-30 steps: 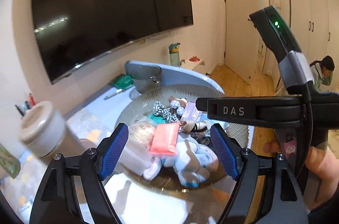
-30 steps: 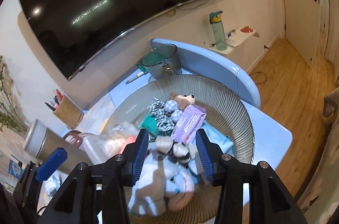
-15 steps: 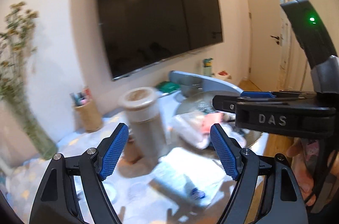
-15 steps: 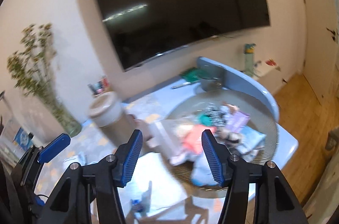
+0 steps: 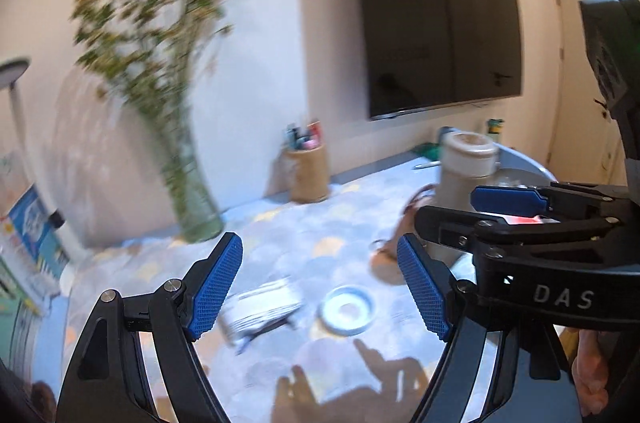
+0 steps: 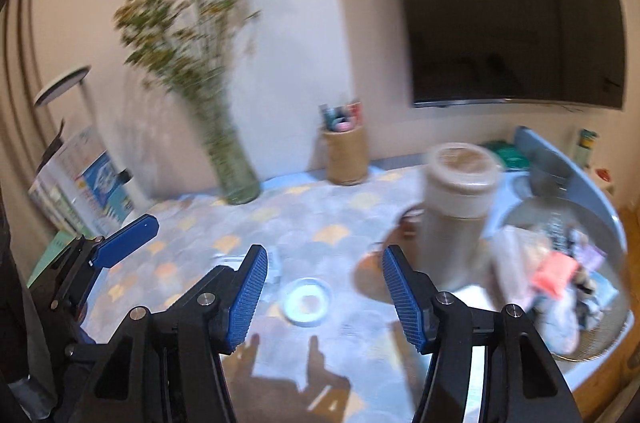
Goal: Organize soft objects
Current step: 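Move both open tools back to the bed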
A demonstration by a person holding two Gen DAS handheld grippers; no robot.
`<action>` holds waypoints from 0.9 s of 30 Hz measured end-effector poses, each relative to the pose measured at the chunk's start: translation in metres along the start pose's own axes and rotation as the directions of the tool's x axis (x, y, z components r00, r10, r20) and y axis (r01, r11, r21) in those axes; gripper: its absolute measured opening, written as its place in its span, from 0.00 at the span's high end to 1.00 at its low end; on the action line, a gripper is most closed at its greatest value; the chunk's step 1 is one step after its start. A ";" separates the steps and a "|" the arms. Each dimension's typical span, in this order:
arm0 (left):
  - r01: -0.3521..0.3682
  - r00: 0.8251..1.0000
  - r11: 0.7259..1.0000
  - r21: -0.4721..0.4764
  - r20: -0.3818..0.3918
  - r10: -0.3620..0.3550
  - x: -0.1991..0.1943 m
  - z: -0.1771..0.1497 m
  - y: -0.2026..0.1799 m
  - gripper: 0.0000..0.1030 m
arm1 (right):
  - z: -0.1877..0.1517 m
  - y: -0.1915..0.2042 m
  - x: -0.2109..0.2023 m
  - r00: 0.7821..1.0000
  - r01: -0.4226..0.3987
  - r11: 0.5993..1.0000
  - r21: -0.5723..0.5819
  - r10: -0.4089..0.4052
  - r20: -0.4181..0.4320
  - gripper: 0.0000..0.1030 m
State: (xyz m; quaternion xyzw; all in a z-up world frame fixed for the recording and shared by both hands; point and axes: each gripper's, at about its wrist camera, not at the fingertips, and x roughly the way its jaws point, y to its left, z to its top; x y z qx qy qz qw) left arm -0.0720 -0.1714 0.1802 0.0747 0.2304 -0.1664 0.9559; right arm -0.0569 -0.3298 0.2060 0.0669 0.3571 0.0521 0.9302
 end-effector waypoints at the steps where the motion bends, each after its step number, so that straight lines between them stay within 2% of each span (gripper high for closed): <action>1: -0.013 1.000 1.000 -0.013 -0.006 0.013 0.001 -0.003 0.009 0.24 | 0.000 0.005 0.004 1.000 -0.010 1.000 -0.005 0.010 -0.005 0.43; 6: -0.056 0.998 0.996 -0.066 -0.032 0.054 0.003 -0.017 0.046 0.24 | -0.003 0.033 0.027 0.998 -0.055 0.998 -0.030 0.054 -0.046 0.43; 13: -0.060 0.996 0.994 -0.095 -0.065 0.054 0.014 -0.030 0.064 0.24 | -0.008 0.052 0.050 0.994 -0.065 0.997 -0.049 0.061 -0.088 0.43; 24: -0.050 0.994 0.993 -0.108 -0.099 0.040 0.033 -0.038 0.070 0.24 | -0.010 0.051 0.070 0.991 -0.057 0.998 -0.040 0.052 -0.121 0.43; 27: -0.068 0.992 0.993 -0.097 -0.117 0.057 0.043 -0.043 0.076 0.23 | -0.011 0.045 0.077 0.990 -0.048 0.999 -0.025 0.045 -0.131 0.43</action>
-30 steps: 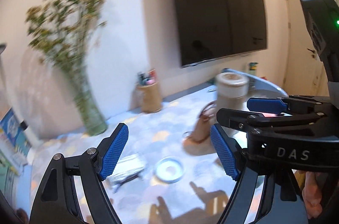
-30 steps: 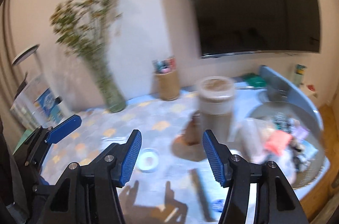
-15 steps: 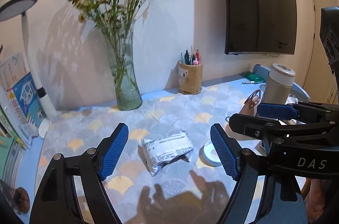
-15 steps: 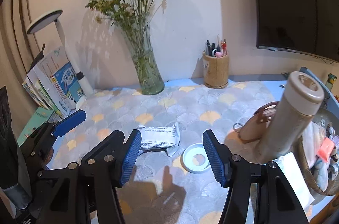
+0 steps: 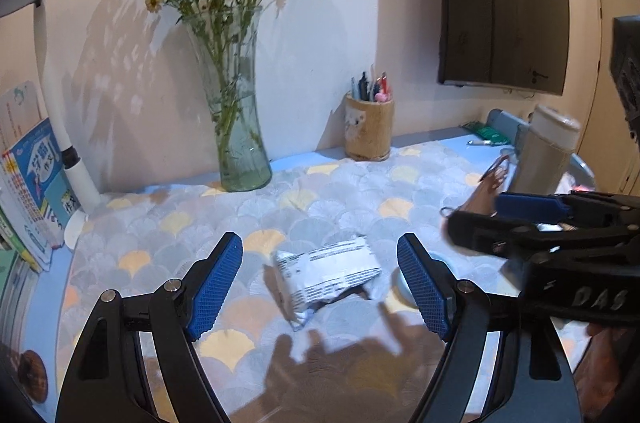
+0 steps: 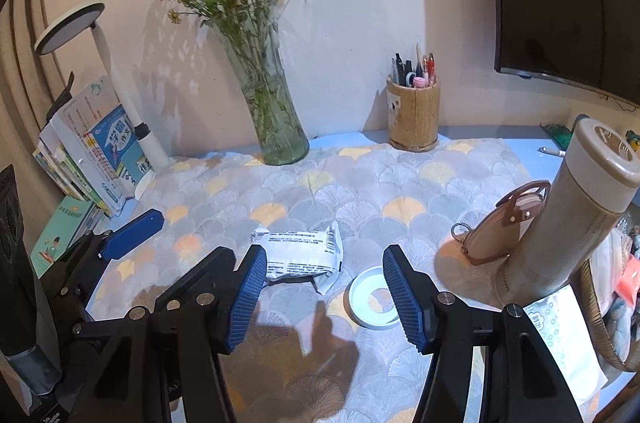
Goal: Organize soft objects
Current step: 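Grasp the white printed bag with left tool while right tool grasps the blue ring lid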
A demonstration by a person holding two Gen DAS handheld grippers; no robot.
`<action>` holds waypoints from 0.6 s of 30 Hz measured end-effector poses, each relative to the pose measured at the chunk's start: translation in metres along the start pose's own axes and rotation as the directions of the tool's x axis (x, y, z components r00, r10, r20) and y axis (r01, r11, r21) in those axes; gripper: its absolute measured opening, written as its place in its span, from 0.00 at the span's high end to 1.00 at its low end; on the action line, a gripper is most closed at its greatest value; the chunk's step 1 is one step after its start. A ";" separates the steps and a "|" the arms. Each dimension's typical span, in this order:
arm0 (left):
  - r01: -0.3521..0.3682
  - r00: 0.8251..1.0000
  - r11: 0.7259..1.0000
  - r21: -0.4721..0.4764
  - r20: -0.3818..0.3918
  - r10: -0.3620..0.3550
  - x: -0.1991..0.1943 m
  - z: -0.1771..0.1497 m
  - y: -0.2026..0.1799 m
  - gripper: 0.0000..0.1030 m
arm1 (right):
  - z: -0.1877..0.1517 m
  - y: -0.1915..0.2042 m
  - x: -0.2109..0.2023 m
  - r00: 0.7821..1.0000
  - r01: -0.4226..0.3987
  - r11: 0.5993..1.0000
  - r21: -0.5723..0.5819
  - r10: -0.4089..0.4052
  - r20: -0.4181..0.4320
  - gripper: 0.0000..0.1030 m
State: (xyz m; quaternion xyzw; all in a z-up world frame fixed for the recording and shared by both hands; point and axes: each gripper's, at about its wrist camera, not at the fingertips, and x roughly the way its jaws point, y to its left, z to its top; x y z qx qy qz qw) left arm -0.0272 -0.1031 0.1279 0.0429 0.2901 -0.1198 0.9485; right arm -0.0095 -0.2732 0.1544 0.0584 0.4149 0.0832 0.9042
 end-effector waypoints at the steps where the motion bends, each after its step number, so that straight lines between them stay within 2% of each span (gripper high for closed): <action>1: -0.007 1.000 1.000 0.006 -0.019 0.007 0.007 -0.003 0.006 0.23 | -0.001 -0.003 0.003 1.000 0.002 1.000 0.007 -0.002 -0.008 0.43; 4: 0.022 0.992 0.999 0.038 -0.122 -0.017 0.033 -0.011 0.026 0.22 | -0.006 -0.015 0.015 0.999 0.017 1.000 0.025 -0.016 -0.045 0.39; 7: 0.076 0.972 0.996 0.053 -0.227 -0.062 0.060 -0.020 0.043 0.22 | -0.014 -0.026 0.027 0.996 0.031 0.998 0.047 -0.028 -0.080 0.25; 9: 0.098 0.959 0.993 0.060 -0.273 -0.078 0.075 -0.025 0.050 0.22 | -0.024 -0.031 0.039 0.992 0.033 0.998 0.056 -0.026 -0.121 0.25; 13: 0.166 0.936 0.986 -0.012 -0.312 -0.161 0.099 -0.025 0.057 0.22 | -0.044 -0.039 0.065 0.978 0.056 0.997 0.056 -0.043 -0.205 0.24; 15: 0.187 0.932 0.982 -0.027 -0.311 -0.186 0.108 -0.021 0.054 0.19 | -0.053 -0.043 0.080 0.967 0.090 0.995 0.052 -0.074 -0.245 0.24; 18: 0.232 0.933 0.972 0.020 -0.288 -0.217 0.117 -0.016 0.040 0.14 | -0.055 -0.049 0.092 0.963 0.113 0.992 0.052 -0.096 -0.253 0.24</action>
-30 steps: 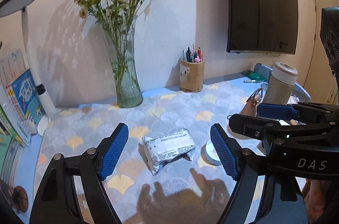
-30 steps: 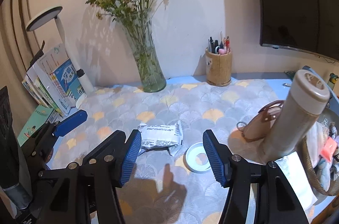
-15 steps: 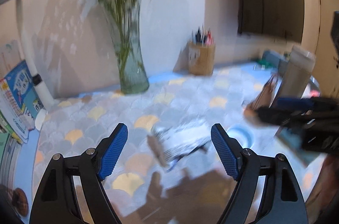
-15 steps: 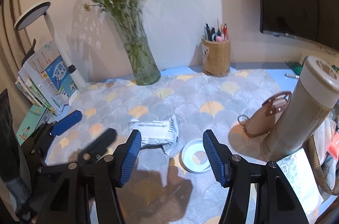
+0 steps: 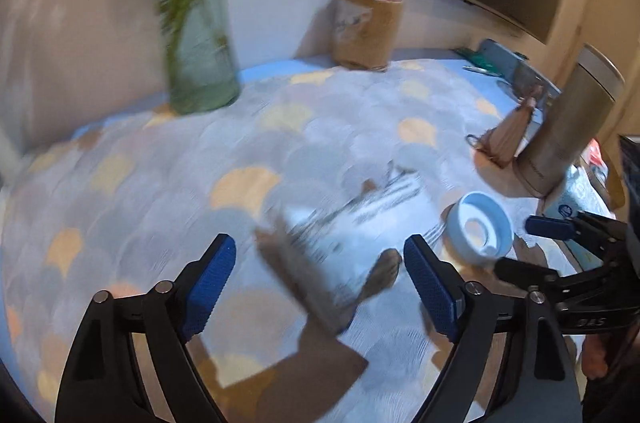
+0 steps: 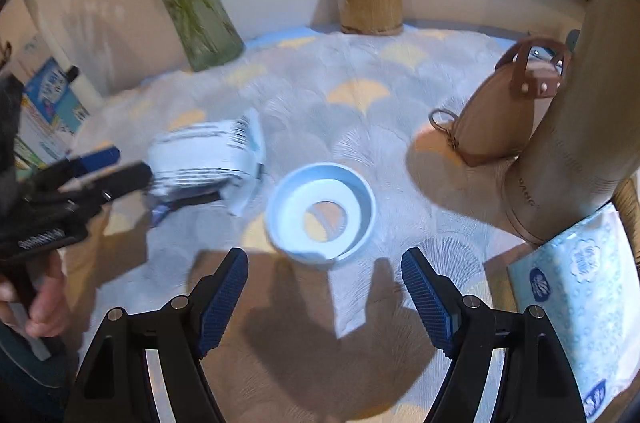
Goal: Organize soft objects
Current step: 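Grasp the white printed bag with left tool while right tool grasps the blue ring lid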
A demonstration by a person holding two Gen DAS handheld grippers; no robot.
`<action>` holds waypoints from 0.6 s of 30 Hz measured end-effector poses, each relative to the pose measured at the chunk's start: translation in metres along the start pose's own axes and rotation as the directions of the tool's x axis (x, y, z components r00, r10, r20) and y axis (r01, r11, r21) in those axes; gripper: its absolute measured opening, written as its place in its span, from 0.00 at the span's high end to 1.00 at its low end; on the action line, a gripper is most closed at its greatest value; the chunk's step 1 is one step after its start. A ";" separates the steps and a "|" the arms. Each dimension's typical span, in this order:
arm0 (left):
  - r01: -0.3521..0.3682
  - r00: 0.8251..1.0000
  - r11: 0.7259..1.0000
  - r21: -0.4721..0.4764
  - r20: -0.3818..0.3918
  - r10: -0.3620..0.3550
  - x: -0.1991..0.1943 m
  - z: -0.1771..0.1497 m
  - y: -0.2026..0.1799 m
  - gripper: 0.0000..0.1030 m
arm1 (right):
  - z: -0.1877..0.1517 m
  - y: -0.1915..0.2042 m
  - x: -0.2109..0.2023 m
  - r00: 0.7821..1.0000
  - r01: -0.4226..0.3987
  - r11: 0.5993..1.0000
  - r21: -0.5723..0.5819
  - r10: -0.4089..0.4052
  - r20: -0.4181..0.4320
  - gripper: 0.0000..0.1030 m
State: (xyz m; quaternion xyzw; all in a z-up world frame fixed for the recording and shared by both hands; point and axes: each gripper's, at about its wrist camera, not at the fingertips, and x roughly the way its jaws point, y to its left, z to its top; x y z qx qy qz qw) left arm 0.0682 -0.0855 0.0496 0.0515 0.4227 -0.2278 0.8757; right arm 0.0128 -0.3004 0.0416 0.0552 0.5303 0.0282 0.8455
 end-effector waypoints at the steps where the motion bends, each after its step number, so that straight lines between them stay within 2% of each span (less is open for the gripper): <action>1: 0.002 1.000 0.999 0.036 0.006 -0.002 0.004 0.003 -0.006 0.14 | 0.002 -0.001 0.005 1.000 -0.003 1.000 0.002 0.003 -0.005 0.24; 4: -0.008 1.000 0.983 0.181 0.013 0.006 0.017 0.008 -0.024 0.13 | 0.005 -0.002 0.018 1.000 0.001 1.000 -0.006 -0.001 -0.020 0.24; 5: -0.017 1.000 0.975 0.220 0.012 0.015 0.022 0.009 -0.028 0.10 | 0.006 0.000 0.019 1.000 0.009 1.000 -0.017 -0.009 -0.009 0.21; 6: -0.009 1.000 0.972 0.234 0.007 0.007 0.025 0.010 -0.028 0.06 | 0.007 0.002 0.020 1.000 0.016 0.999 -0.029 -0.017 -0.001 0.20; 11: 0.083 0.996 0.961 0.262 -0.043 -0.075 0.033 0.012 -0.024 0.06 | 0.009 0.014 0.027 0.997 0.072 0.994 -0.086 -0.071 0.018 0.17; 13: 0.130 0.991 0.944 0.303 -0.080 -0.111 0.032 0.007 -0.027 0.06 | 0.010 0.015 0.030 0.996 0.083 0.992 -0.098 -0.080 0.031 0.17; 15: 0.115 0.993 0.934 0.338 -0.076 -0.095 0.030 0.002 -0.029 0.06 | 0.009 0.015 0.030 0.995 0.089 0.991 -0.100 -0.085 0.046 0.18; 16: 0.107 0.993 0.931 0.350 -0.078 -0.085 0.030 0.000 -0.030 0.06 | 0.008 0.015 0.030 0.994 0.099 0.990 -0.104 -0.094 0.054 0.22; 17: 0.105 0.993 0.931 0.351 -0.084 -0.080 0.031 0.000 -0.031 0.10 | 0.009 0.017 0.029 0.994 0.099 0.989 -0.111 -0.093 0.062 0.31; 18: 0.106 0.993 0.931 0.350 -0.084 -0.081 0.033 0.000 -0.031 0.26 | 0.009 0.018 0.028 0.994 0.092 0.989 -0.115 -0.084 0.070 0.35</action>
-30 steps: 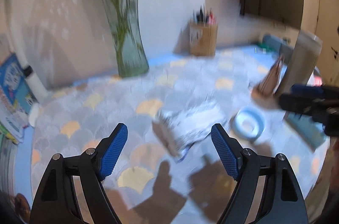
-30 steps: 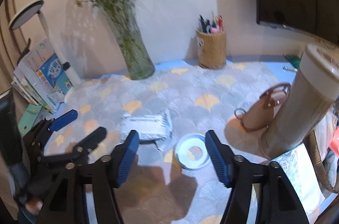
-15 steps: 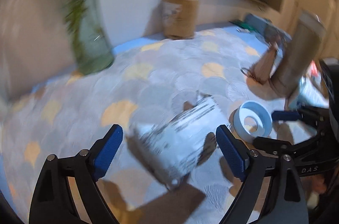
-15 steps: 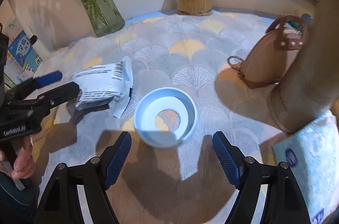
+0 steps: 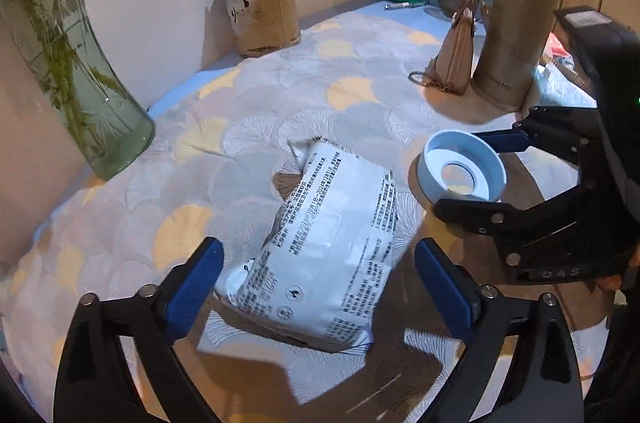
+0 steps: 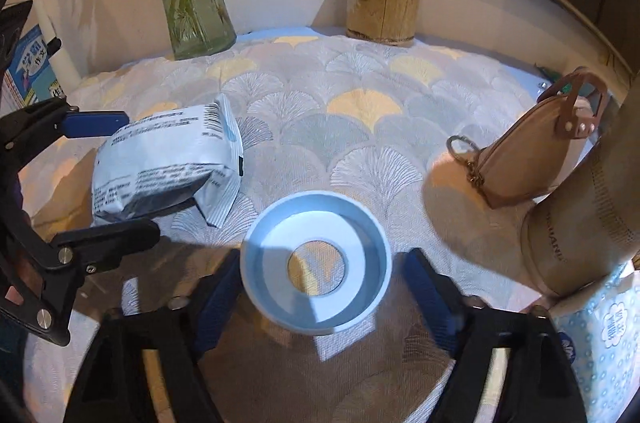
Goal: Organize soft objects
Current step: 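Carry the white bag with left tool while right tool carries the ring lid to the bowl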
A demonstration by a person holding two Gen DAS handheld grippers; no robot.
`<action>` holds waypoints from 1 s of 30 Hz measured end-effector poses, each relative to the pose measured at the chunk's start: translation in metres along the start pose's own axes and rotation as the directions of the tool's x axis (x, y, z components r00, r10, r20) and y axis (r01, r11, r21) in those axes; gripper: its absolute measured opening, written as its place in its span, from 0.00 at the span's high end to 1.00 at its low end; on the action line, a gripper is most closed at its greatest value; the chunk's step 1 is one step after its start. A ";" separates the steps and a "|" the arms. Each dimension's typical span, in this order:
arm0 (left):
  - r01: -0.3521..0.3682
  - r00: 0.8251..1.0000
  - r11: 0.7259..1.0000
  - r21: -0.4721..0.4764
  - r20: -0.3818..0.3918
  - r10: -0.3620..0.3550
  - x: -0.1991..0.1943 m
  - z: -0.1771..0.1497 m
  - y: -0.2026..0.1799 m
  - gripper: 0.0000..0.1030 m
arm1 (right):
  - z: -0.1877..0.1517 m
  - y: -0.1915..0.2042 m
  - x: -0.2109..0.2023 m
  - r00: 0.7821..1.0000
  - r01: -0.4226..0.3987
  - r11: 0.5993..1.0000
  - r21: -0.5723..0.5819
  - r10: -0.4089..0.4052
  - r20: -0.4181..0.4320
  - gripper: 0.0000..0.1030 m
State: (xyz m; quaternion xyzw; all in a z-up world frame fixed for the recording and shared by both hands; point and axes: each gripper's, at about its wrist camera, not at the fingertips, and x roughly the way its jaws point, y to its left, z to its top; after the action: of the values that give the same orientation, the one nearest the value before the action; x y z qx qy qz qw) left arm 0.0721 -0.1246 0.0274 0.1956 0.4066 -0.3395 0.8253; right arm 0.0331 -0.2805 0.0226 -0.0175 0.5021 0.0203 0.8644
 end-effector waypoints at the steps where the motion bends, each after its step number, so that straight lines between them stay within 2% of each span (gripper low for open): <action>1: -0.006 1.000 1.000 0.000 -0.001 0.006 0.002 0.000 0.000 0.36 | 0.000 0.001 0.000 1.000 0.003 1.000 0.000 -0.003 0.000 0.35; 2: 0.000 1.000 1.000 -0.005 -0.002 0.000 0.003 0.000 0.000 0.45 | -0.001 0.001 0.000 1.000 0.006 1.000 -0.001 -0.006 0.005 0.36; 3: 0.001 1.000 1.000 -0.013 0.007 0.000 0.002 0.000 0.000 0.48 | -0.001 0.001 -0.001 1.000 0.005 1.000 0.000 -0.005 0.009 0.36; 5: 0.007 1.000 0.999 -0.034 0.023 -0.006 -0.001 0.001 -0.001 0.51 | -0.002 0.000 -0.003 1.000 0.000 1.000 0.005 0.000 0.011 0.37; 6: 0.004 0.999 0.999 -0.037 0.033 -0.002 -0.003 0.000 -0.003 0.53 | -0.002 -0.002 -0.006 1.000 -0.027 0.999 0.027 0.027 0.015 0.37; 13: 0.037 0.992 0.997 -0.063 0.123 -0.029 -0.034 0.006 -0.025 0.54 | -0.002 -0.012 -0.048 0.996 -0.050 0.996 0.067 0.045 0.080 0.37; 17: 0.049 0.982 0.999 -0.017 0.183 -0.045 -0.060 0.018 -0.052 0.54 | -0.001 -0.024 -0.080 0.994 -0.044 0.995 0.087 0.035 0.103 0.37; 21: 0.098 0.965 0.995 0.032 0.239 -0.103 -0.083 0.030 -0.087 0.54 | -0.007 -0.039 -0.106 0.992 -0.052 0.993 0.109 0.039 0.121 0.37; 24: 0.150 0.952 0.987 0.054 0.262 -0.159 -0.089 0.041 -0.117 0.54 | -0.025 -0.068 -0.139 0.990 -0.001 0.988 0.155 -0.021 0.139 0.37; 26: 0.190 0.942 0.980 0.066 0.271 -0.201 -0.089 0.049 -0.140 0.54 | -0.029 -0.076 -0.145 0.990 0.009 0.986 0.169 -0.032 0.138 0.37; 30: 0.223 0.934 0.968 0.119 0.259 -0.247 -0.084 0.069 -0.192 0.54 | -0.052 -0.136 -0.175 0.981 0.078 0.954 0.290 -0.125 0.148 0.37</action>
State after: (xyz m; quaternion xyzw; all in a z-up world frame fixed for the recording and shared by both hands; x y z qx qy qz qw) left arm -0.0653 -0.2651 0.1265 0.1332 0.2946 -0.4768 0.8174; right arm -0.0912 -0.4222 0.1506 0.0821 0.4249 -0.0948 0.8965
